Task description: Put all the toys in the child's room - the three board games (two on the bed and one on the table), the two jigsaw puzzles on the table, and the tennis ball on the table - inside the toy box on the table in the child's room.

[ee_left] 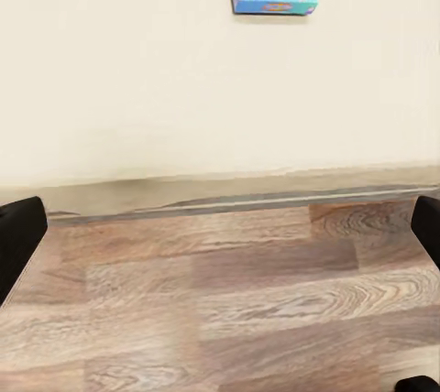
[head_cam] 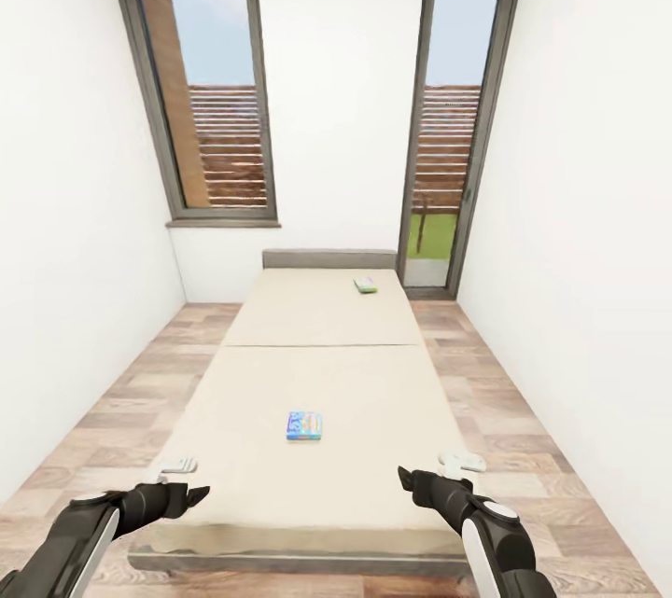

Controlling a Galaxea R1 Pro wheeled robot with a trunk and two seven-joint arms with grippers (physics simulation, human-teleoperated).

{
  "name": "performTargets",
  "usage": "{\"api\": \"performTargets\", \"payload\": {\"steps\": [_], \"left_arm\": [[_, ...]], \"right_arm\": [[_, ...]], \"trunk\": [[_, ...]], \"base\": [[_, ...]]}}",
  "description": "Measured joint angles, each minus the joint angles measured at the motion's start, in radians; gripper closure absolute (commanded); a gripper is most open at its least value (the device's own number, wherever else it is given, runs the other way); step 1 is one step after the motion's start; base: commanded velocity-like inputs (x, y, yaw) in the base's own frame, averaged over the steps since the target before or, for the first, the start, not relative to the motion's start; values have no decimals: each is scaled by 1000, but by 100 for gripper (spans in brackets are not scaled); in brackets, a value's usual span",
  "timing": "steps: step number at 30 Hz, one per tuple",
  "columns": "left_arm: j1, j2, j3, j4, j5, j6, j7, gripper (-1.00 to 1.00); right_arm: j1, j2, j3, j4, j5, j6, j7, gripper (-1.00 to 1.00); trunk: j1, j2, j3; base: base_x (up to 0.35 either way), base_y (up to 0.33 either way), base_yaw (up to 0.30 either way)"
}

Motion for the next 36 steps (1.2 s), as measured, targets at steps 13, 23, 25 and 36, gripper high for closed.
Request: {"api": "performTargets", "payload": {"steps": [13, 23, 25, 36], "left_arm": [[0, -1, -1, 0, -1, -1, 0, -100], [0, -1, -2, 0, -1, -2, 0, -100], [0, -1, -2, 0, -1, -2, 0, -100], [1, -4, -2, 0, -1, 1, 1, -100]], "right_arm": [[0, 1, 1, 1, 0, -2, 0, -100], [0, 1, 2, 0, 4, -10, -2, -100], [0, 1, 2, 0, 4, -10, -2, -100], [0, 0, 4, 1, 6, -11, -2, -100]], "trunk": [[0, 0, 0], [0, 0, -1], [0, 0, -1], [0, 0, -11]], "base": [[221, 192, -279], [144, 48, -64], [19, 3, 49], [90, -74, 174]]}}
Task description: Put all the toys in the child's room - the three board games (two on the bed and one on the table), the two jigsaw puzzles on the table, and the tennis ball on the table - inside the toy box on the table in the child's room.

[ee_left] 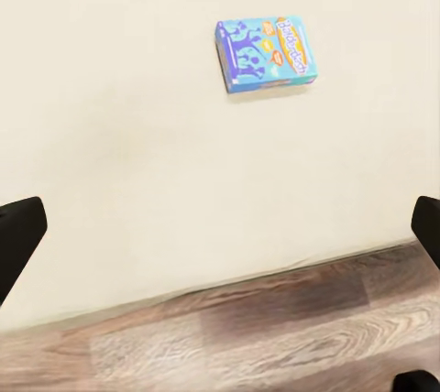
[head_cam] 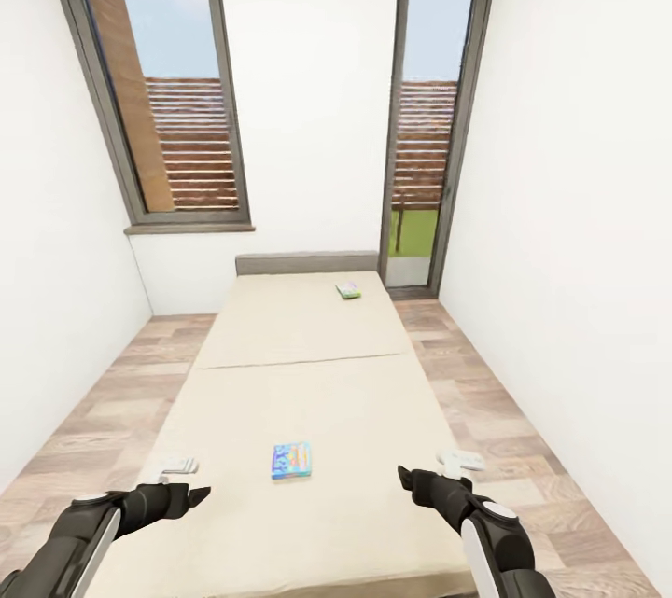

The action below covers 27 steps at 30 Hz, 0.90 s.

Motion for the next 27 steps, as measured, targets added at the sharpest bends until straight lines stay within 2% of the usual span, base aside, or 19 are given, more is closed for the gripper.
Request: {"api": "performTargets", "payload": {"steps": [5, 20, 27], "left_arm": [[0, -1, 0, 0, 0, 1, 0, -100], [0, -2, 0, 0, 0, -3, 0, -100], [0, -2, -1, 0, 0, -4, 3, -100]], "right_arm": [[0, 0, 4, 0, 0, -1, 0, -100], [0, 0, 4, 0, 0, -1, 0, -100], [0, 0, 7, 0, 2, -1, -1, -100]], "trunk": [[0, 0, -2], [0, 0, -3], [0, 0, -3]], "base": [[102, -9, 53], [216, -21, 4], [104, -73, 205]]}}
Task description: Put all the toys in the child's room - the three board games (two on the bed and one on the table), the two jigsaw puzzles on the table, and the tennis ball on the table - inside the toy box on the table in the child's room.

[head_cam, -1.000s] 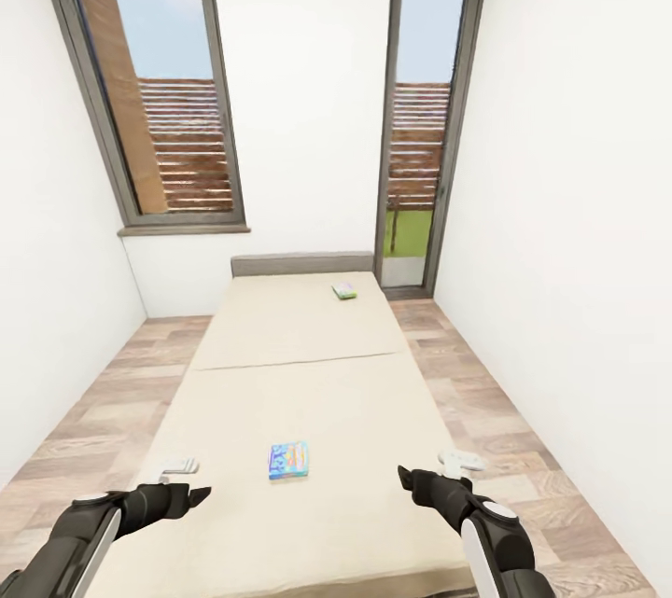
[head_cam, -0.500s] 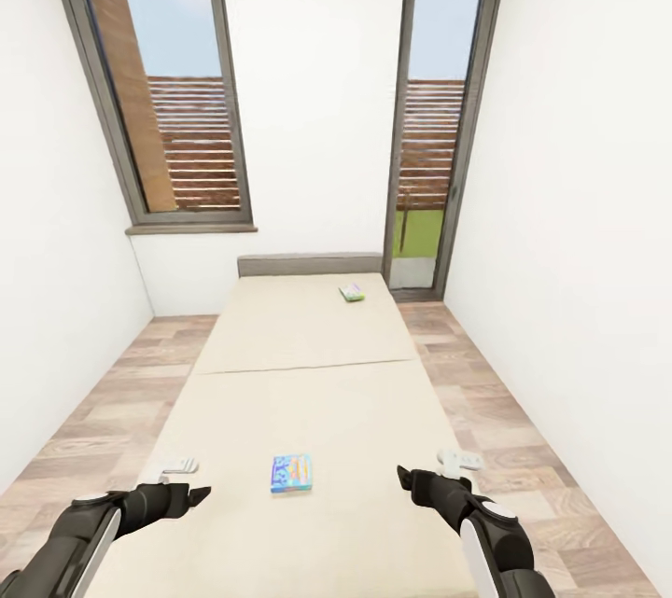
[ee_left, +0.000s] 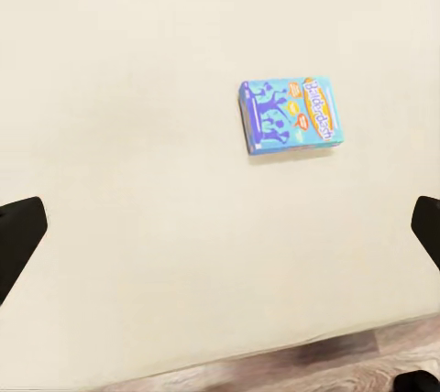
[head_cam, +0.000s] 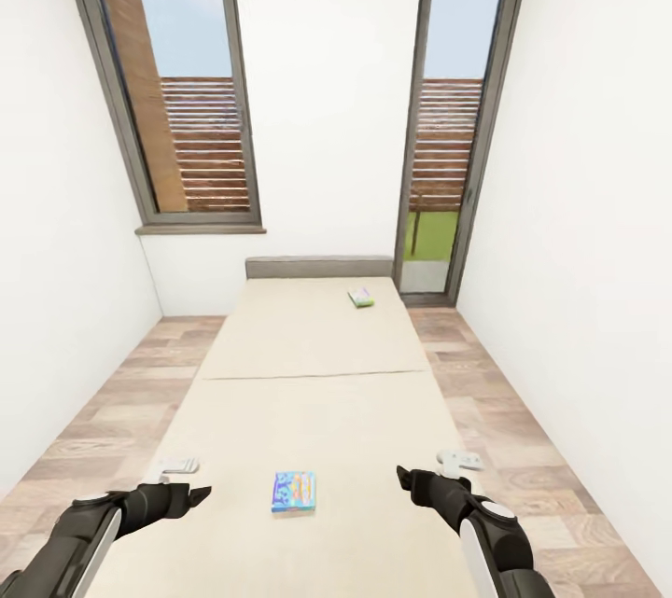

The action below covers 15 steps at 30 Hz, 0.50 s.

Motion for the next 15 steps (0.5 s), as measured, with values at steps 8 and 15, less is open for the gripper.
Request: {"api": "performTargets", "payload": {"steps": [8, 15], "left_arm": [[0, 0, 0, 0, 0, -1, 1, -100], [0, 0, 1, 0, 0, 0, 2, -100]], "right_arm": [[0, 0, 1, 0, -2, 0, 0, -100], [0, 0, 1, 0, -2, 0, 0, -100]], "trunk": [[0, 0, 0], [0, 0, 0]], "base": [[88, -48, 55], [106, -22, 3]]}}
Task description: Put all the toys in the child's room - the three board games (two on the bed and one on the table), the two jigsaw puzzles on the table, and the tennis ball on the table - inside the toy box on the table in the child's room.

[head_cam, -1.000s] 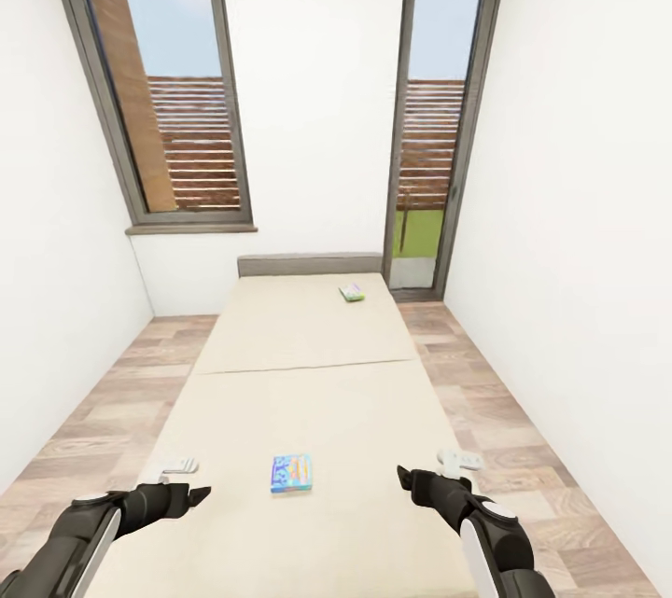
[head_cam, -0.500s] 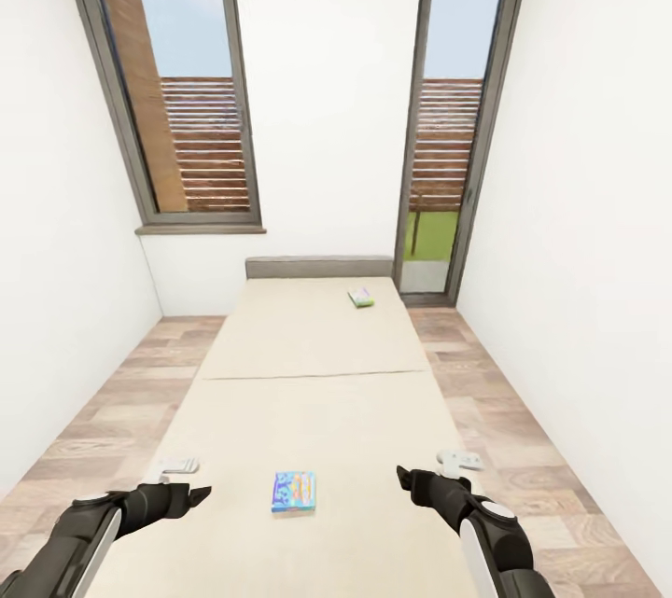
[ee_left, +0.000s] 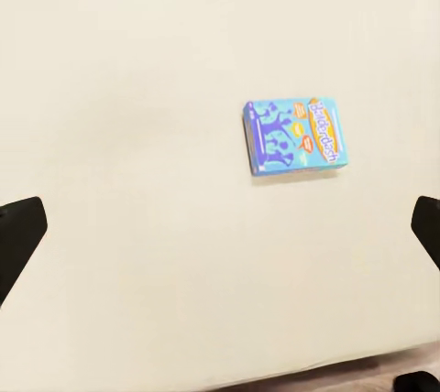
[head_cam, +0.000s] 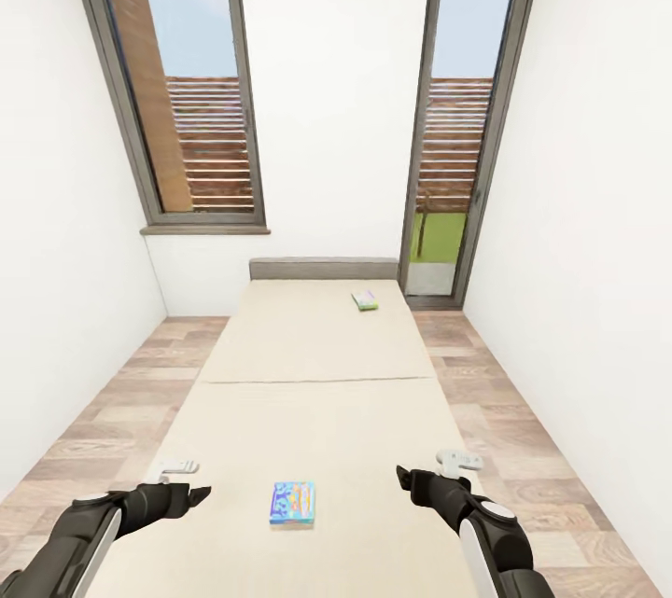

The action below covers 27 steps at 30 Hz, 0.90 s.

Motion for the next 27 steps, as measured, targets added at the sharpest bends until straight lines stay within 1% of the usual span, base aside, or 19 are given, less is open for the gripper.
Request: {"api": "performTargets", "payload": {"steps": [15, 27], "left_arm": [[0, -1, -2, 0, 0, -1, 1, -100], [0, -1, 1, 0, 0, -1, 0, -100]], "right_arm": [[0, 0, 2, 0, 0, 0, 0, -100], [0, 0, 1, 0, 0, 0, 0, -100]], "trunk": [[0, 0, 0], [0, 0, 0]], "base": [[85, -1, 0], [11, 0, 0]]}}
